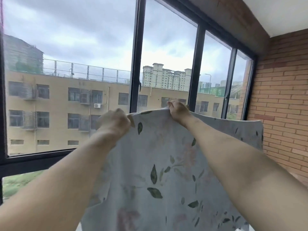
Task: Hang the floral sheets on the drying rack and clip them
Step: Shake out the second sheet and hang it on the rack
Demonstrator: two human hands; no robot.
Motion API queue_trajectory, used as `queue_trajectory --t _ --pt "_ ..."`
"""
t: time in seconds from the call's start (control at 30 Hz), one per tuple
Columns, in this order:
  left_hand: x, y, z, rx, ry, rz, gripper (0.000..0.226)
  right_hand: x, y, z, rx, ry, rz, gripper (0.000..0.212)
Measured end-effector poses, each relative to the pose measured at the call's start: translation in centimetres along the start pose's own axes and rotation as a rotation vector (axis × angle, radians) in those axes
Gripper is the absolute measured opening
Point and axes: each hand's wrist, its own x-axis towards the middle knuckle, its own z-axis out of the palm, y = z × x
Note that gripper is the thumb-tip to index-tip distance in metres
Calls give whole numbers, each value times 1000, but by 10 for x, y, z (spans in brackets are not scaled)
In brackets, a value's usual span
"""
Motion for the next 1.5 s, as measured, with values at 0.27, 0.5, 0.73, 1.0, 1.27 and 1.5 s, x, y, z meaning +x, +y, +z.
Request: queue_trajectory --t 0.27,0.5,0.73,1.0,1.27,1.5 --pt "-34 -51 88 81 -183 -126 29 -26 17 59 -85 -12 -51 28" --pt "-29 -37 102 11 -291 -141 22 -35 53 54 136 -120 -12 33" --pt "2 107 91 -216 34 344 27 -38 153 2 93 -118 80 33" --pt "40 274 195 44 -93 482 30 -9 329 -85 -98 -151 143 36" --pt "95 454 310 168 -139 432 17 26 515 -174 -198 -149 188 39" --pt "132 591 410 212 -187 508 28 70 666 -196 -207 -126 254 40"
